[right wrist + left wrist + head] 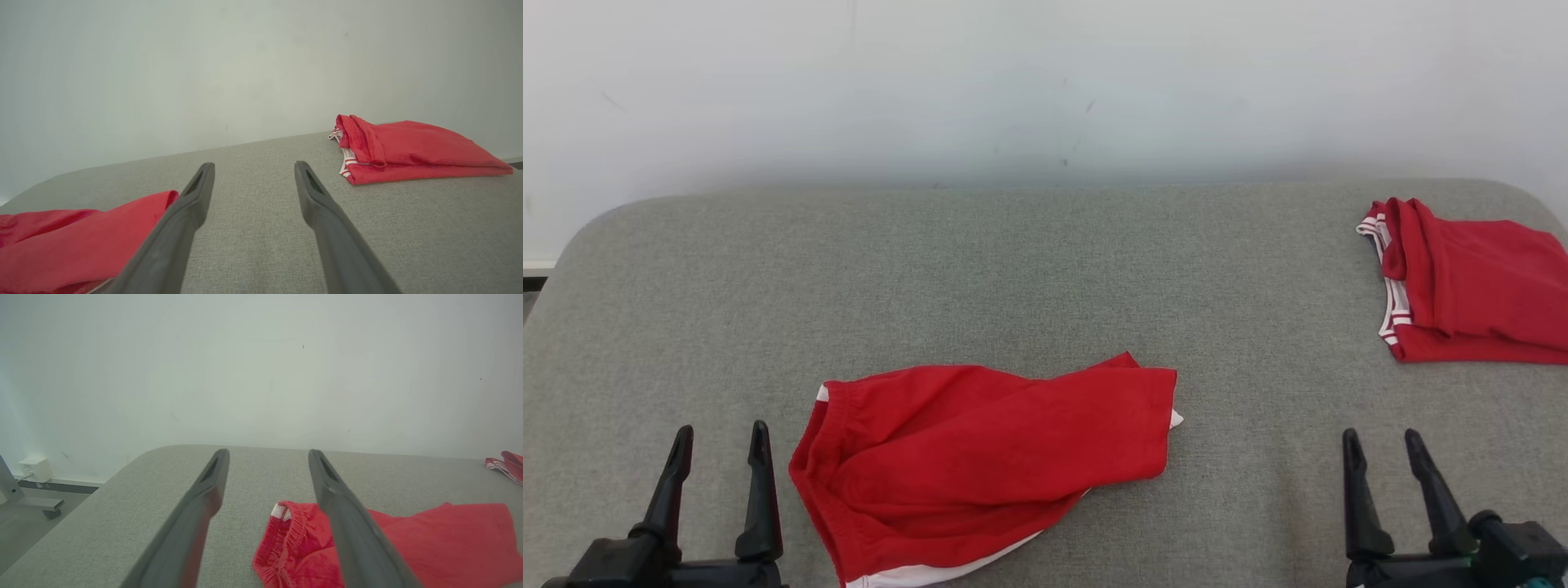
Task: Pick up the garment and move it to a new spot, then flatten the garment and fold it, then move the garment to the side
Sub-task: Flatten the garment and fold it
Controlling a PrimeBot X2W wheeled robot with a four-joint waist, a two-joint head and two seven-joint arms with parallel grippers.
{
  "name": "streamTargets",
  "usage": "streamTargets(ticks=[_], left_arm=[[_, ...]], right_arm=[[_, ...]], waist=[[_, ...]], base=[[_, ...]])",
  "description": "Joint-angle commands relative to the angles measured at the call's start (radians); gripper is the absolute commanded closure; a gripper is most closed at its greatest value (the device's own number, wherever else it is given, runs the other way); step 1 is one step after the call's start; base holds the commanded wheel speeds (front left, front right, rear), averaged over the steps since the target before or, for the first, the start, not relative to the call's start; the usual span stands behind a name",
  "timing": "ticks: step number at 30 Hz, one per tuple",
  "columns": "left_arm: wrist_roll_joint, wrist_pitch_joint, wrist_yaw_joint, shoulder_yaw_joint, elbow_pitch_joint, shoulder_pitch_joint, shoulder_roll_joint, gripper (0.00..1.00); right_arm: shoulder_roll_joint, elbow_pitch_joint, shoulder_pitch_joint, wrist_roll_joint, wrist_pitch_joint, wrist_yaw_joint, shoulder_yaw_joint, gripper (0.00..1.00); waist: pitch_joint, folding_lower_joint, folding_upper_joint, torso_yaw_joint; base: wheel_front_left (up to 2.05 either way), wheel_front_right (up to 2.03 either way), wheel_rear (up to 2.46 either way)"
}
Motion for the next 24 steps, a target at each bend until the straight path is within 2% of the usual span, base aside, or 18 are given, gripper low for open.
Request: streamTargets(ticks=[1, 12, 24], left_arm=[[0.012, 0.000, -0.007, 0.006, -0.001, 0.011, -0.004, 0.00], [0.049, 0.000, -0.049, 0.013, 0.019, -0.026, -0.061, 0.00], [0.087, 0.000, -0.095, 0.019, 0.046, -0.068, -0.121, 0.00]], right_arm=[[0.000, 0.005, 0.010, 0.009, 0.004, -0.003, 0.009, 0.00], [-0.042, 0.116, -0.144, 0.015, 0.034, -0.003, 0.158, 0.00], [-0.069, 0.424, -0.374, 0.057, 0.024, -0.003, 0.263, 0.00]], waist=[[0.001, 0.0000, 0.0000, 0.001], [0.039, 0.0000, 0.0000, 0.051], [0.101, 0.0000, 0.0000, 0.178]], base=[[0.00, 0.00, 0.00], [0.00, 0.00, 0.00], [0.00, 0.00, 0.00]])
